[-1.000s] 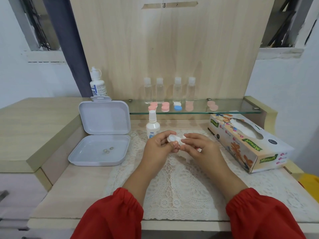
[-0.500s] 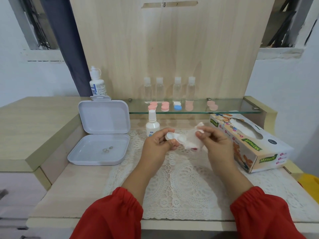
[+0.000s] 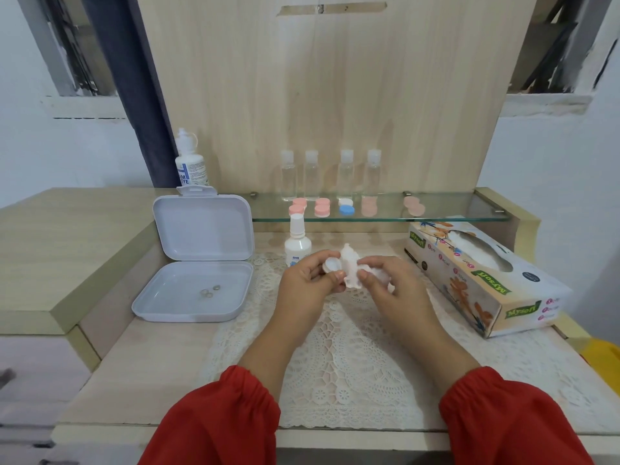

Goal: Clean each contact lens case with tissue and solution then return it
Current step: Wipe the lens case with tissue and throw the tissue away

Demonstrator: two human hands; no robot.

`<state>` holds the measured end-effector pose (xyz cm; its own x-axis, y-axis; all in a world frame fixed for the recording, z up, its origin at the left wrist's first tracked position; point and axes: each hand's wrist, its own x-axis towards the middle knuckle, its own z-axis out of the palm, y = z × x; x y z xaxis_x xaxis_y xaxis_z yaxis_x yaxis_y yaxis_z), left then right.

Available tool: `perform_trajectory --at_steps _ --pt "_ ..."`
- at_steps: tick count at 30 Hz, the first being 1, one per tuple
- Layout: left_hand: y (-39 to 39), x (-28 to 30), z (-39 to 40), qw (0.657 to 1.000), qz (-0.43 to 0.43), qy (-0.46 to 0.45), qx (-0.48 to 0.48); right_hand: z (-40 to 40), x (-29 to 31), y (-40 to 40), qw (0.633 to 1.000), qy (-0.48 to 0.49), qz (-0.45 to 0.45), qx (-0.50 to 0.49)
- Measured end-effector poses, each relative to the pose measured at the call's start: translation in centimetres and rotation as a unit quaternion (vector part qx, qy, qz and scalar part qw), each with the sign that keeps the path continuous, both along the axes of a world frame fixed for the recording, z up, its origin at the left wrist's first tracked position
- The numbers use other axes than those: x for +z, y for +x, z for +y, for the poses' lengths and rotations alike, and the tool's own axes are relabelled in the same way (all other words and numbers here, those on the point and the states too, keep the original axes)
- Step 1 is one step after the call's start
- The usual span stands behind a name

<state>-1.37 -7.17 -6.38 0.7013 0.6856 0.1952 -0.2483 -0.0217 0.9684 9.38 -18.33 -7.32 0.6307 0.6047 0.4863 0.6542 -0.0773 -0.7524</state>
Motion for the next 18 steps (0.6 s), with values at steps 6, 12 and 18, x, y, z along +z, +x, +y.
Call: perform_trajectory --at_steps 6,12,18 --pt "0.0 -0.1 -0.1 1.000 0.007 0.007 -0.009 0.2 -1.0 0.8 0.964 -0.055 -0.247 -0.077" --pt "-0.3 -0.1 -0.2 0.998 0.010 0.045 -0.036 0.5 -1.0 1.1 0.964 -0.019 -0.258 -0.062" --pt "-0.2 0.2 -0.2 0.999 -0.015 0.014 -0.036 0.2 0.5 -0.2 0.980 0.090 0.166 0.064"
